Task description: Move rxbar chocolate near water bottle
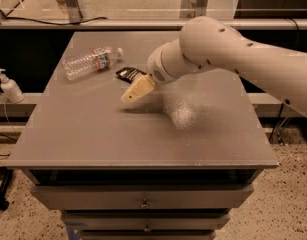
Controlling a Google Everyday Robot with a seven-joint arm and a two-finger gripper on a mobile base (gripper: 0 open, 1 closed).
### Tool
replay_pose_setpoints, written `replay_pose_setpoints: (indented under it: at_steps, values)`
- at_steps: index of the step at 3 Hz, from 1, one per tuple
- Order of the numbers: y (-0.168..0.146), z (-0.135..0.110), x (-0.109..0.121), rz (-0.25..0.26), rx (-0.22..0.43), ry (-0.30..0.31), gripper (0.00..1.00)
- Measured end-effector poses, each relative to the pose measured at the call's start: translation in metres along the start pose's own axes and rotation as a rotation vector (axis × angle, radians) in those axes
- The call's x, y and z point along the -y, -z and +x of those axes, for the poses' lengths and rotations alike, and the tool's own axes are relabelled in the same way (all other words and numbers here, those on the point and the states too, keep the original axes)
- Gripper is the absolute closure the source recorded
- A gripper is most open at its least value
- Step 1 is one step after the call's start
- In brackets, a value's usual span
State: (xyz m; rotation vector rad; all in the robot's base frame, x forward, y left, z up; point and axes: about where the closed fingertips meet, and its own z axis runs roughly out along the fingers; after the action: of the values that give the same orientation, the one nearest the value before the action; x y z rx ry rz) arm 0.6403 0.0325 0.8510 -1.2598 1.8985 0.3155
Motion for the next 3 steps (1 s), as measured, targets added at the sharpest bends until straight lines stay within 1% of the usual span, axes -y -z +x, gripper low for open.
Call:
replay_pose_setpoints:
  at_steps: [1, 2, 3]
  values:
    - [0.028, 0.004, -0.007, -0.025, 0.054, -0.059, 0.0]
    - [0.067, 0.007, -0.011, -0.041, 0.121, -0.119, 0.0]
    - [0.108, 0.009, -0.006, -0.07, 0.205, -0.162, 0.0]
